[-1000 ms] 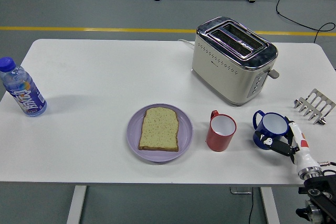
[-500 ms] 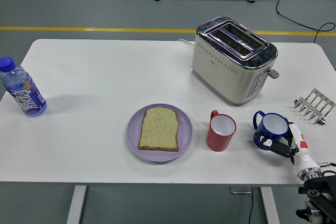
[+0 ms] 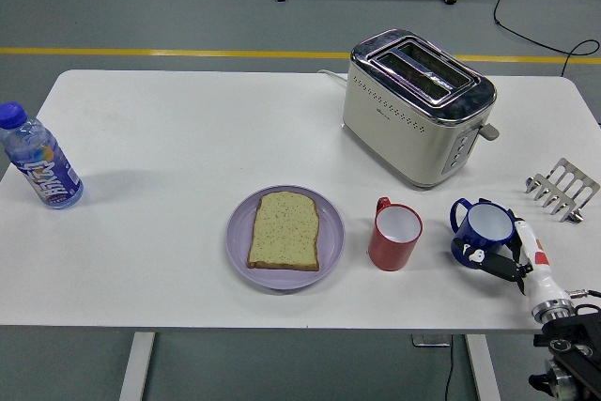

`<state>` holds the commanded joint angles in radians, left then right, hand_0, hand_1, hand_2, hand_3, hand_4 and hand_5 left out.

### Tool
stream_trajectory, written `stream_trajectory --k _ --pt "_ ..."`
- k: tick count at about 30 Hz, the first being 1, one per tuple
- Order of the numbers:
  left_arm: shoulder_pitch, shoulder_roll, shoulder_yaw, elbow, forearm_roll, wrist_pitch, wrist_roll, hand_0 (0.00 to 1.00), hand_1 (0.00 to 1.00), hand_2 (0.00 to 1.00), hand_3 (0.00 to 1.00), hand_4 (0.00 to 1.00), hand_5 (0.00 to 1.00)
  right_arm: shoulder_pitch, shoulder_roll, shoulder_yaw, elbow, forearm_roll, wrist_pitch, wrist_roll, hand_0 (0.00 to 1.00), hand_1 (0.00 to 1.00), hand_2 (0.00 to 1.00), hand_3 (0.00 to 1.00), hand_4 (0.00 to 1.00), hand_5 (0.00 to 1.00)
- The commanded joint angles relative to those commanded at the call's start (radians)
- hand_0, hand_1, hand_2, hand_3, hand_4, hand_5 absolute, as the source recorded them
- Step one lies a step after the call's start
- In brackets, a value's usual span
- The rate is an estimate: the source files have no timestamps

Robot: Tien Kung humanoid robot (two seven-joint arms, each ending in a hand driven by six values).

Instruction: Pick up the cup,pour liquid into bread,place the cup on the desk

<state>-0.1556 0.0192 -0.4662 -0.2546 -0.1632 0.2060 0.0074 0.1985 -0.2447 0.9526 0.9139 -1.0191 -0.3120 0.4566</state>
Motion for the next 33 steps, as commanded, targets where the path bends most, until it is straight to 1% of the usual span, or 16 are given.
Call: stream_trajectory --k 8,9,14,15,32,33 --pt "-0.001 0.001 0.003 0.000 -0.004 -0.001 -0.001 0.690 0.756 0.773 0.611 0.396 0.998 0.000 0.001 0.006 0.001 0.002 -0.003 0.002 0.811 0.719 0.869 0.890 0.909 0.028" --pt "-0.001 0.001 0.004 0.000 -0.005 -0.001 -0.002 0.690 0.756 0.773 0.611 0.396 0.998 0.000 0.002 0.008 0.000 0.002 -0.005 0.002 0.831 0.734 0.890 0.929 0.911 0.028" --pt "-0.002 0.001 0.005 0.000 -0.007 -0.001 -0.003 0.690 0.756 0.773 0.611 0.396 0.998 -0.001 0.003 0.013 0.000 0.003 -0.008 0.001 0.831 0.734 0.890 0.929 0.911 0.028" --pt "-0.002 0.001 0.005 0.000 -0.008 -0.001 -0.003 0.690 0.756 0.773 0.611 0.396 0.998 -0.001 0.003 0.014 0.000 0.003 -0.008 0.001 0.847 0.751 0.901 0.965 0.916 0.025" --pt "-0.002 0.001 0.006 0.000 -0.007 -0.001 -0.003 0.690 0.756 0.773 0.611 0.396 0.998 -0.004 0.003 0.022 0.004 0.006 0.000 0.001 0.861 0.755 0.913 0.997 0.916 0.019" --pt "-0.002 0.001 0.006 0.000 -0.007 -0.001 -0.003 0.690 0.756 0.773 0.611 0.396 0.998 -0.005 0.003 0.022 0.005 0.007 0.000 0.002 0.873 0.775 0.930 0.998 0.921 0.018"
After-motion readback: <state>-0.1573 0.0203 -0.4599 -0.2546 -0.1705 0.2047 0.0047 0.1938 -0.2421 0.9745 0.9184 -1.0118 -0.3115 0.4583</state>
